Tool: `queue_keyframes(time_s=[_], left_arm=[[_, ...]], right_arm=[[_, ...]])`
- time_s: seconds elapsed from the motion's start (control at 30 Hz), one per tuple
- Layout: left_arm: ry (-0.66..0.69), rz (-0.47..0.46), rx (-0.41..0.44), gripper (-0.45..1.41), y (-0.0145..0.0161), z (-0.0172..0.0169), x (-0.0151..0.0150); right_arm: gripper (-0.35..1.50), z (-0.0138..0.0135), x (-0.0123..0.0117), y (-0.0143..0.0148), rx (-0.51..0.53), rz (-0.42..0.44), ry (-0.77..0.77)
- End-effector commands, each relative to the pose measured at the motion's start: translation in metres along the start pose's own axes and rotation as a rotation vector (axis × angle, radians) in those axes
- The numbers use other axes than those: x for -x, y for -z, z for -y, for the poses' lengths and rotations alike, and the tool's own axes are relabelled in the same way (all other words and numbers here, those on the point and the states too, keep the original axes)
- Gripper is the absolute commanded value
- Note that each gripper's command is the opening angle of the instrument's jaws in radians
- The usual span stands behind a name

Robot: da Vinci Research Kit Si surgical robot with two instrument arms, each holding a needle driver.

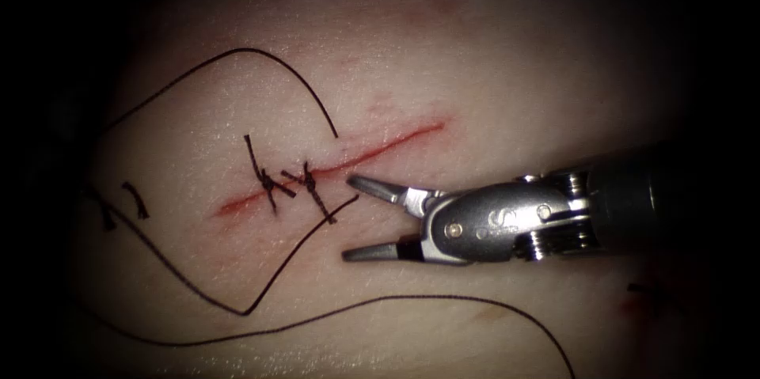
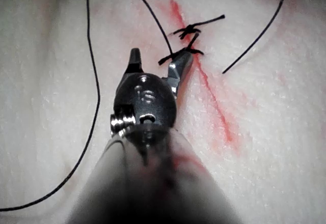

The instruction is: Wound Closure

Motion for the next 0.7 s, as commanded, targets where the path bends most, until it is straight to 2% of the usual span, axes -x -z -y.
queue_keyframes(time_s=[0.03, 0.17, 0.23, 0.27, 0.3, 0.57, 0.7], left_arm=[[0.0, 0.0, 0.002, -0.45, -0.0005, -0.0003, 0.0005], [0.0, -0.003, 0.004, -0.45, -0.0005, -0.0003, 0.0005], [0.0, -0.003, 0.004, -0.45, -0.0005, -0.0004, 0.0005], [-0.001, -0.003, 0.004, -0.45, -0.0005, -0.0004, 0.0005], [-0.001, -0.003, 0.003, -0.45, -0.0005, -0.0004, 0.0005], [0.0, -0.004, 0.003, -0.45, -0.0009, -0.0003, 0.0008], [-0.005, -0.005, -0.005, -0.45, -0.0024, -0.0002, 0.0021]], right_arm=[[0.88, 0.0006, 0.0011, -0.0009, 0.002, 0.004, 0.003], [0.78, 0.0007, 0.0022, -0.0011, 0.007, 0.011, 0.008], [0.56, 0.0005, 0.0024, -0.0011, 0.006, 0.014, 0.008], [-0.3, 0.0003, 0.0026, -0.001, 0.001, 0.013, 0.008], [-0.35, 0.0003, 0.0027, -0.0009, -0.004, 0.017, 0.008], [-0.35, 0.0003, 0.002, 0.0019, -0.004, 0.036, -0.002], [-0.35, 0.0037, -0.0001, 0.0051, -0.025, 0.018, 0.0]])
